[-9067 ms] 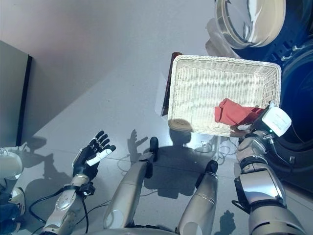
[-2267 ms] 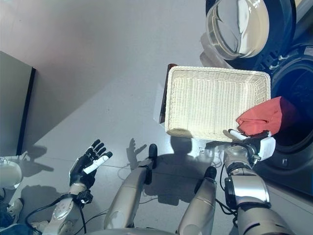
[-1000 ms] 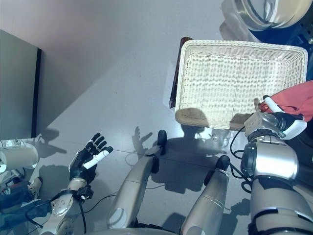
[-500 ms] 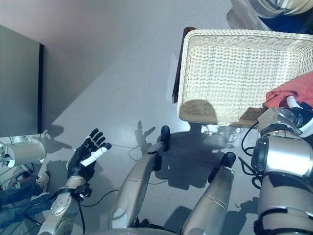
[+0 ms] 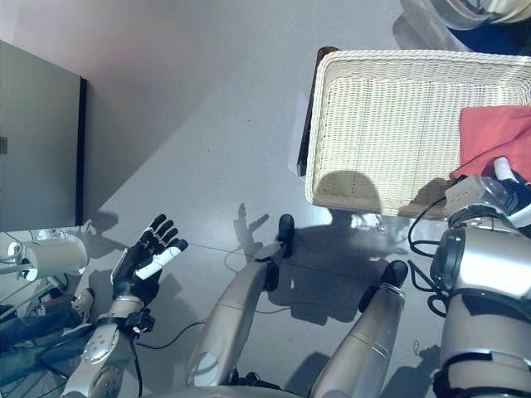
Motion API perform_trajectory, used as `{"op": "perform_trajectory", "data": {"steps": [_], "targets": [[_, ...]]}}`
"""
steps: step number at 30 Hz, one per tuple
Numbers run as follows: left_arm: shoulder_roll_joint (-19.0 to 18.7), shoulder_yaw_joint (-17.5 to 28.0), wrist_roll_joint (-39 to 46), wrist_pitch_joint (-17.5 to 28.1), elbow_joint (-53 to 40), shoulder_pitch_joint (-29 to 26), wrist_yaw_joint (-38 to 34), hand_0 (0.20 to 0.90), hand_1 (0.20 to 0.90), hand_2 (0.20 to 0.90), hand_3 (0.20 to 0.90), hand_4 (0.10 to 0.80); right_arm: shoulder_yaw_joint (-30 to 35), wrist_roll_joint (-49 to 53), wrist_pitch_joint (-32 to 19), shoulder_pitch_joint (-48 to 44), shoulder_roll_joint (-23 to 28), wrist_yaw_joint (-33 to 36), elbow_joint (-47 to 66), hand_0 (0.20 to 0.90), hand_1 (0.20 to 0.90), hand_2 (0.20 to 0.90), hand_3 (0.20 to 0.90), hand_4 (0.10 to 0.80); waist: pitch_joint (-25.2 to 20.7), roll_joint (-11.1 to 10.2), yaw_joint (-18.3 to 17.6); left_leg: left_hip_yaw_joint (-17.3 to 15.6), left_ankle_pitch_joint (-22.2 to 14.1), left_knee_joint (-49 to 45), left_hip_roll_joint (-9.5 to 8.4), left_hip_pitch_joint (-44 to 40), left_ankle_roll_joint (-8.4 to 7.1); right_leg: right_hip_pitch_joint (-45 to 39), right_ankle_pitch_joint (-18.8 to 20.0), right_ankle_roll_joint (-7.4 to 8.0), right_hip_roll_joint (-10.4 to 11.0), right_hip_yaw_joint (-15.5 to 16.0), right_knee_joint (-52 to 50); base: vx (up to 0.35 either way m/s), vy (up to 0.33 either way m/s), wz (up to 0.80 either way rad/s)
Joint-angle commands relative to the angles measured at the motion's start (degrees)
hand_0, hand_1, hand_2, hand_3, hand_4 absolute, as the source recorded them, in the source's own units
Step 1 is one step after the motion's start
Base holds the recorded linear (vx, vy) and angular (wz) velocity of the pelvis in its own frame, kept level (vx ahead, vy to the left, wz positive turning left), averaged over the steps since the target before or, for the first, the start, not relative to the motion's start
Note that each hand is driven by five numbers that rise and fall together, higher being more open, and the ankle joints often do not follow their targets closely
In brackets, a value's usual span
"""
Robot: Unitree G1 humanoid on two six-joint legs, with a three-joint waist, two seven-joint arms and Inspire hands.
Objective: Pick up the clothes and place them into the washing machine
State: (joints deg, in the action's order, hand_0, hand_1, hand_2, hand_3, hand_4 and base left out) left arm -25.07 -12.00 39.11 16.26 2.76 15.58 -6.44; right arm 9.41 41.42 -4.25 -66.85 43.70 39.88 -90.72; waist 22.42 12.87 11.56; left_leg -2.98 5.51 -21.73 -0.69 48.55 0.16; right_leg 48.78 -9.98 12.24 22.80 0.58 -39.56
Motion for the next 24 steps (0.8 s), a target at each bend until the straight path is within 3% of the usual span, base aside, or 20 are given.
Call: {"op": "perform_trajectory", "data": {"steps": [1,2,5,6,7,12,14,15,24], "targets": [[-1.88,4.31,1.09,3.42,-1.57,2.08,-1.09,0.900,0.900,0.900,0.900,0.800,-2.52,-0.16,-4.85,0.13,2.21,1.52,4.04,0.779,0.779,0.779,0.779,0.714,-1.74,0.72,-0.40,0.86,-3.83,-1.55,2.36,1.16,-3.96,3.64,7.90,-2.03,-1.33,-1.13,5.03,0.100,-0.023,0.01],[-1.74,4.33,1.25,3.42,-1.43,2.15,-1.18,0.900,0.900,0.900,0.900,0.800,-2.56,-0.64,-5.13,0.10,1.75,2.13,4.13,0.900,0.900,0.900,0.900,0.800,-1.97,0.50,-0.46,1.16,-4.88,-1.68,2.32,0.83,-4.17,3.32,6.86,-1.87,-1.37,-1.21,4.80,-0.086,0.004,0.01],[-1.66,3.90,1.35,3.60,-0.97,2.21,-1.64,0.900,0.900,0.900,0.900,0.800,-2.79,-2.95,-5.23,0.47,0.22,4.29,4.34,0.900,0.900,0.900,0.900,0.800,-1.39,0.55,-0.71,0.80,-3.85,-1.84,2.52,1.31,-4.02,3.67,7.82,-2.16,-1.52,-0.78,4.92,0.040,-0.011,-0.02],[-1.63,3.93,1.33,3.61,-0.93,2.18,-1.66,0.900,0.900,0.900,0.900,0.800,-2.74,-3.07,-5.19,0.49,0.11,4.48,4.50,0.900,0.900,0.900,0.900,0.800,-1.79,0.36,-0.68,1.11,-5.28,-1.95,2.43,0.84,-4.29,3.25,6.45,-1.87,-1.52,-0.99,4.63,-0.107,0.017,-0.01],[-1.57,3.31,1.27,3.71,-1.01,2.17,-1.86,0.900,0.900,0.900,0.900,0.800,-2.48,-4.19,-5.22,0.43,-0.80,6.19,4.48,0.900,0.900,0.900,0.900,0.800,-1.29,0.57,-0.76,0.88,-3.85,-1.85,2.51,1.38,-3.97,3.79,7.93,-2.18,-1.63,-0.89,5.01,0.000,0.000,0.00],[-1.77,2.07,1.06,4.46,-1.35,2.00,-2.58,0.900,0.900,0.900,0.900,0.800,-2.39,-8.67,-4.79,0.72,-3.56,11.52,5.31,0.900,0.900,0.900,0.900,0.800,-1.58,0.74,-0.62,1.11,-5.74,-2.64,2.43,1.37,-4.08,3.47,6.20,-1.97,-1.63,-1.23,4.33,0.000,0.008,-0.03],[-1.81,2.17,1.14,4.74,-1.77,2.20,-2.92,0.900,0.900,0.900,0.900,0.800,-2.36,-9.66,-4.47,0.93,-4.26,12.68,5.75,0.900,0.900,0.900,0.900,0.800,-1.15,1.00,-0.50,0.81,-4.11,-2.47,2.59,1.94,-3.80,3.98,7.78,-2.32,-1.83,-1.10,4.79,-0.001,0.002,-0.02],[-1.78,2.12,1.18,4.76,-1.88,2.19,-3.02,0.900,0.900,0.900,0.900,0.800,-2.27,-10.07,-4.59,0.92,-4.61,13.23,6.05,0.900,0.900,0.900,0.900,0.800,-1.39,0.94,-0.48,1.00,-5.36,-2.64,2.52,1.53,-4.03,3.68,6.54,-2.06,-1.80,-1.28,4.41,0.000,0.000,0.00],[-1.44,1.96,1.53,6.79,-1.86,2.20,-3.95,0.900,0.900,0.900,0.900,0.800,-1.10,-15.77,-6.17,3.22,-9.64,18.48,12.62,0.900,0.900,0.900,0.900,0.800,-0.37,0.36,-1.48,0.51,-4.11,-2.84,2.86,2.45,-3.86,4.38,8.19,-2.37,-2.29,-1.25,4.83,-0.010,0.002,0.00]]}}
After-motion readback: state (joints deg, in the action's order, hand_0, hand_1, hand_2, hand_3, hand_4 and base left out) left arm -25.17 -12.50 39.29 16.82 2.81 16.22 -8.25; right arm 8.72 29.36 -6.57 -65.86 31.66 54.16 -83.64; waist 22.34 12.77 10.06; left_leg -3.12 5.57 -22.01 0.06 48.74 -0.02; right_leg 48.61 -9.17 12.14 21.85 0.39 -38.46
